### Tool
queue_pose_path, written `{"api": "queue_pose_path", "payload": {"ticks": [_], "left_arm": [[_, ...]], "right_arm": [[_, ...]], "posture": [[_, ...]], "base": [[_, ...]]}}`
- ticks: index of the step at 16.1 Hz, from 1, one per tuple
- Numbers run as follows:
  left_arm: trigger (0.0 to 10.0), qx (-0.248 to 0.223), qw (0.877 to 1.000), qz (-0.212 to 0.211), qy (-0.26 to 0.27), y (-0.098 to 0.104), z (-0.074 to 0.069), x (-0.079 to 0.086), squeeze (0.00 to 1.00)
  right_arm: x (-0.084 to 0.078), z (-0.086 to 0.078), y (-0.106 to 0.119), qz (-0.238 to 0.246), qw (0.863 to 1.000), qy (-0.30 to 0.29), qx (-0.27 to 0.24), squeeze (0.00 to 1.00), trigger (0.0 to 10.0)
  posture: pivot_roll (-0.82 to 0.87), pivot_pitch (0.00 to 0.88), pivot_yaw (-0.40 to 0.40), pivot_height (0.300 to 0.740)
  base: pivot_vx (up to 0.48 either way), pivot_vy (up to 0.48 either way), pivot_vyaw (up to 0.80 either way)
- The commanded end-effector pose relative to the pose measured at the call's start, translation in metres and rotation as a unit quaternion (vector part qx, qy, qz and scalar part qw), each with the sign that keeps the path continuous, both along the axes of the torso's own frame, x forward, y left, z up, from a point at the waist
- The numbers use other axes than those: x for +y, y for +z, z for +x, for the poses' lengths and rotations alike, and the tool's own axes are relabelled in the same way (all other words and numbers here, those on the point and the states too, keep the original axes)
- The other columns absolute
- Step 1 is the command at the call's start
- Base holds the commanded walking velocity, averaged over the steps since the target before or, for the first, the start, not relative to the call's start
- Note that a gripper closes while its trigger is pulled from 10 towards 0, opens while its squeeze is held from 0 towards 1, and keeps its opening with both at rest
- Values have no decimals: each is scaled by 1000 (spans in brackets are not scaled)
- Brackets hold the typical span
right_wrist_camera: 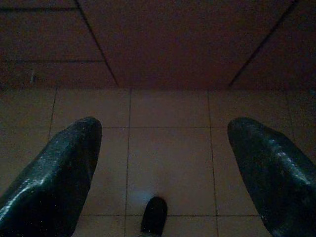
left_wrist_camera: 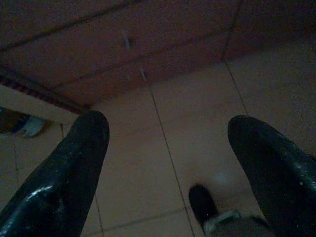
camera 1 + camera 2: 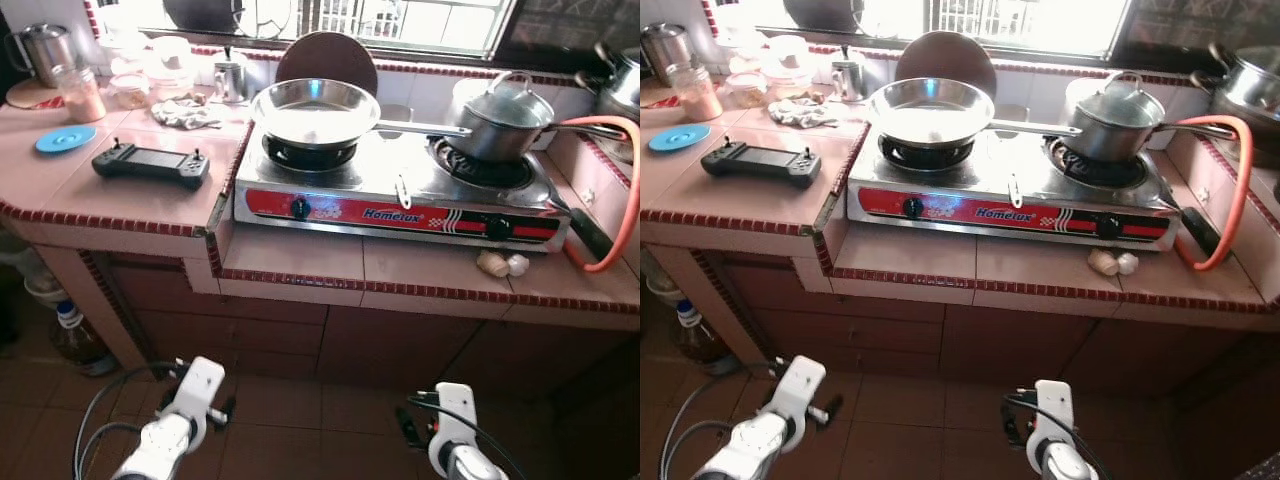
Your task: Kitchen organization
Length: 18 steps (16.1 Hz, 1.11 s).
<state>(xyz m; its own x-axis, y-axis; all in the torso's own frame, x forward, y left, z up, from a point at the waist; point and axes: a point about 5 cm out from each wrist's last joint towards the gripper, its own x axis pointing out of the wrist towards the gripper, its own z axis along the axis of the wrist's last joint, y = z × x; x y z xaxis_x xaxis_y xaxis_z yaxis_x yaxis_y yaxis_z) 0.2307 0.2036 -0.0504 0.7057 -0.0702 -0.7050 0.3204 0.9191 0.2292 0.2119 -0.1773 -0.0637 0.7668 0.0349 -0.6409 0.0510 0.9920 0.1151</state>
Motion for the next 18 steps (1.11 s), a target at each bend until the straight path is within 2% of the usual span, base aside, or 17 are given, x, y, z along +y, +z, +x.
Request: {"api": "queue_pose_path", "payload": {"ticks": [1,3,7,10,13,15,18], "left_arm": [[10000,10,1000,-1,-8,-3,-4,-2,0],[10000,18,1000,-23,3,-6,-10,-3,0],[10000,21,999,-43,13,-9,-13,-6,0],[10000,39,998,-39,21,-14,-21,-4,0],[10000,60,998,-3,5,-22,-32,-5,0],[10000,60,998,-11,24,-22,-33,-3,0],[10000,66,997,-13,21,-25,-38,-5,0]], "right_arm": [[-9,-1,1,-5,1000,-24,-8,0,10000],[-15,-14,-4,1,998,-56,-5,0,10000],[-14,-28,-11,1,998,-63,8,0,10000],[-16,-33,-13,-2,998,-66,14,0,10000],[-30,-39,-15,-30,997,-54,37,0,10000],[-34,-41,-15,-37,997,-51,41,0,10000],[-40,-46,-17,-53,996,-31,58,0,10000]], "posture": [[258,0,-57,740],[225,0,-33,740],[191,0,-17,740],[198,0,-25,740],[236,0,-63,740],[233,0,-71,740],[225,0,-85,740]], "base": [[0,0,0],[0,0,0],[0,0,-725],[0,0,-796],[0,0,0],[0,0,0],[0,0,0]]}}
